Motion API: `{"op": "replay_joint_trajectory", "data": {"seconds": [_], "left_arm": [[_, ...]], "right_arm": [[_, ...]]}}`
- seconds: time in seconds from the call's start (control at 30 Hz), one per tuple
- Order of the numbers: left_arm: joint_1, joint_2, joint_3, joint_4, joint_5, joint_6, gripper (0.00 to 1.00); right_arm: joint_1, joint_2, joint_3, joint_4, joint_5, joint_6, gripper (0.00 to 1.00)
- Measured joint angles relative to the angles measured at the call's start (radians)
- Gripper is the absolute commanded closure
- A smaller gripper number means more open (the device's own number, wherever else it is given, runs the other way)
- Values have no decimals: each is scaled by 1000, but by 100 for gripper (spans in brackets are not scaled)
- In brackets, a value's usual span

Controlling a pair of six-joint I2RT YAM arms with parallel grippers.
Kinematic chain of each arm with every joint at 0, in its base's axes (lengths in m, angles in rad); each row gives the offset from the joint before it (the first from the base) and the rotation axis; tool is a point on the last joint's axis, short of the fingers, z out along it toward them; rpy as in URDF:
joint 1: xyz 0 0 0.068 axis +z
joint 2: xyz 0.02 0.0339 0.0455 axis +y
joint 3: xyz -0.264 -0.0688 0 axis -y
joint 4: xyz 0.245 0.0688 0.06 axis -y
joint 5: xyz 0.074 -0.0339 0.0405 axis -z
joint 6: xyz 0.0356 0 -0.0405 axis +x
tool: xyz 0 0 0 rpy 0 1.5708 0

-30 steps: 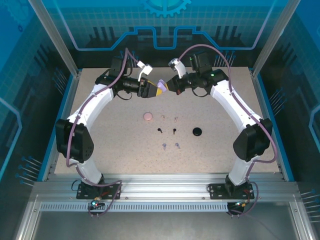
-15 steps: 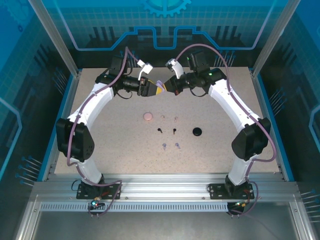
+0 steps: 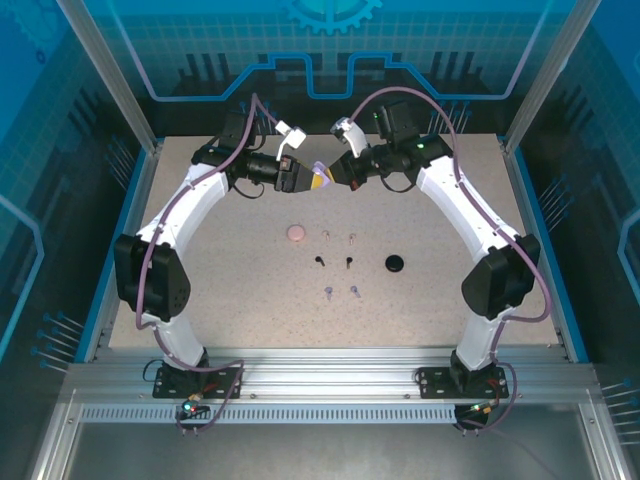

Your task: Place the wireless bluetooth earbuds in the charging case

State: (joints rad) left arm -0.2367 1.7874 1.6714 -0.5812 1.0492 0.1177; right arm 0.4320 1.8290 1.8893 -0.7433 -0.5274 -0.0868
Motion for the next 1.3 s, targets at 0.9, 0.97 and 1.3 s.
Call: {"op": "replay_joint_trajectory", "data": {"seconds": [0.9, 0.97, 1.3], "left_arm": [[14, -98, -275, 332, -11, -173, 100], [23, -145, -333, 404, -28, -219, 100], [27, -390, -610, 823, -123, -436, 100]], "right_arm": [[6, -153, -88, -17, 74, 97, 39], [6, -232, -168, 13, 93, 136, 39], [146, -447, -514, 80, 354, 403, 38]]}}
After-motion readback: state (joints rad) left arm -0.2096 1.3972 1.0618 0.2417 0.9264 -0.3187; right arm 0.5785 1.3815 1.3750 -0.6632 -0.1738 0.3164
